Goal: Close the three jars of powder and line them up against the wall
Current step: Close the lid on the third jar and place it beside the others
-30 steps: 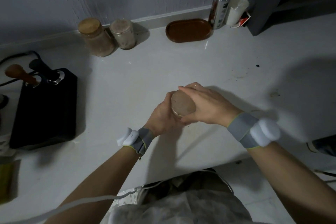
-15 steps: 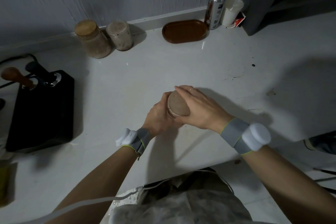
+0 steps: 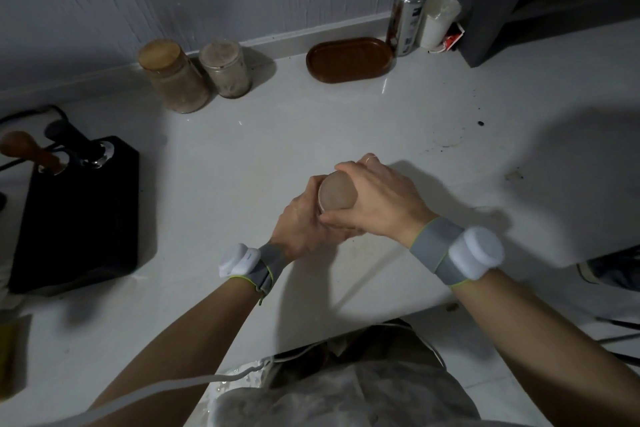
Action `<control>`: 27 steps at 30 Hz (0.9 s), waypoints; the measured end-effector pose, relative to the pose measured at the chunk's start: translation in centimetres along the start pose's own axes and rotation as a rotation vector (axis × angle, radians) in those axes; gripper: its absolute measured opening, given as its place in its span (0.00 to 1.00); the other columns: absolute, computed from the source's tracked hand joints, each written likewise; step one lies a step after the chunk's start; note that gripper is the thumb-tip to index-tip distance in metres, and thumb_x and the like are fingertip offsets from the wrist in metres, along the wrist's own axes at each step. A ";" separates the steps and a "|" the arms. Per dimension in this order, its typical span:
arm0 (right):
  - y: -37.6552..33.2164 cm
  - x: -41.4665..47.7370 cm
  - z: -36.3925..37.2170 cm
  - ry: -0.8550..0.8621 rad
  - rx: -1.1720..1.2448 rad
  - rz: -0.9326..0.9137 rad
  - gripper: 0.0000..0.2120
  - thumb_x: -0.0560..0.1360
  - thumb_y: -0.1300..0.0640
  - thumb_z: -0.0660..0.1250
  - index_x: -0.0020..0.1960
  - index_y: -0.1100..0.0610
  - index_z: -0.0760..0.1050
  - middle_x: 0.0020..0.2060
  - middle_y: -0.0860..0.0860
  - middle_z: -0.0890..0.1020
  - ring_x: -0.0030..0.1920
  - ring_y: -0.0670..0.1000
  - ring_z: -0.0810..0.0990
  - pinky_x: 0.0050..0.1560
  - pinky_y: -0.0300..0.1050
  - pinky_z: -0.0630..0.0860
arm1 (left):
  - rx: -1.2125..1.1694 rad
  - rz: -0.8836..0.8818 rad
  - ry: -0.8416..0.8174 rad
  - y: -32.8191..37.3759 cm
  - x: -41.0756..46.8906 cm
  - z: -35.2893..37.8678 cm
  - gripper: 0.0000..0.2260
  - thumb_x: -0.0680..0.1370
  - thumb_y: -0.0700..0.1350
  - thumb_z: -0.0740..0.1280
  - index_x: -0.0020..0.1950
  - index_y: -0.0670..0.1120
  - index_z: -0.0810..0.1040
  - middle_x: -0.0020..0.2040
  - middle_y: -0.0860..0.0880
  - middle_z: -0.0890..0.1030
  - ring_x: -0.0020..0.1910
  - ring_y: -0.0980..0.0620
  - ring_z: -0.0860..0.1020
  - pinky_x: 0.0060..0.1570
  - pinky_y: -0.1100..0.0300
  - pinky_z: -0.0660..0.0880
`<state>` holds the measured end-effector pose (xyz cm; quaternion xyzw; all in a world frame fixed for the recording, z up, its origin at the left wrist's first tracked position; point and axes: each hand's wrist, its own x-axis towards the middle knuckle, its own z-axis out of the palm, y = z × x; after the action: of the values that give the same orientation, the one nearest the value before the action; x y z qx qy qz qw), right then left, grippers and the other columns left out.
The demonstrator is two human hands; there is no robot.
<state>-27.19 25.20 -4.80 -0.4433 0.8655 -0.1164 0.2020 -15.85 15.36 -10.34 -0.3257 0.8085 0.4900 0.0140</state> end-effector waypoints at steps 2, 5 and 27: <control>-0.1 -0.1 0.2 0.013 -0.026 0.005 0.41 0.64 0.32 0.71 0.71 0.48 0.66 0.64 0.52 0.70 0.64 0.55 0.74 0.58 0.52 0.75 | 0.007 0.007 -0.010 0.0 0.0 -0.1 0.46 0.56 0.66 0.74 0.70 0.54 0.64 0.58 0.50 0.82 0.55 0.44 0.82 0.56 0.46 0.79; 0.6 -0.1 0.0 -0.157 0.041 -0.101 0.44 0.66 0.38 0.73 0.76 0.47 0.59 0.74 0.50 0.62 0.73 0.52 0.65 0.67 0.53 0.69 | 0.047 0.015 -0.009 0.0 0.1 -0.1 0.45 0.57 0.64 0.74 0.71 0.53 0.63 0.58 0.48 0.82 0.56 0.43 0.81 0.56 0.46 0.79; 0.2 -0.4 1.4 0.090 -0.005 -0.110 0.40 0.63 0.41 0.73 0.73 0.45 0.64 0.68 0.48 0.73 0.64 0.54 0.76 0.60 0.50 0.74 | 0.009 0.027 0.130 -0.4 -0.8 1.0 0.38 0.62 0.55 0.75 0.70 0.50 0.66 0.55 0.53 0.80 0.55 0.45 0.81 0.53 0.50 0.78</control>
<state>-26.52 25.62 -6.00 -0.4851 0.8483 -0.1448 0.1551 -15.27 16.47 -10.90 -0.3459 0.8142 0.4643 -0.0438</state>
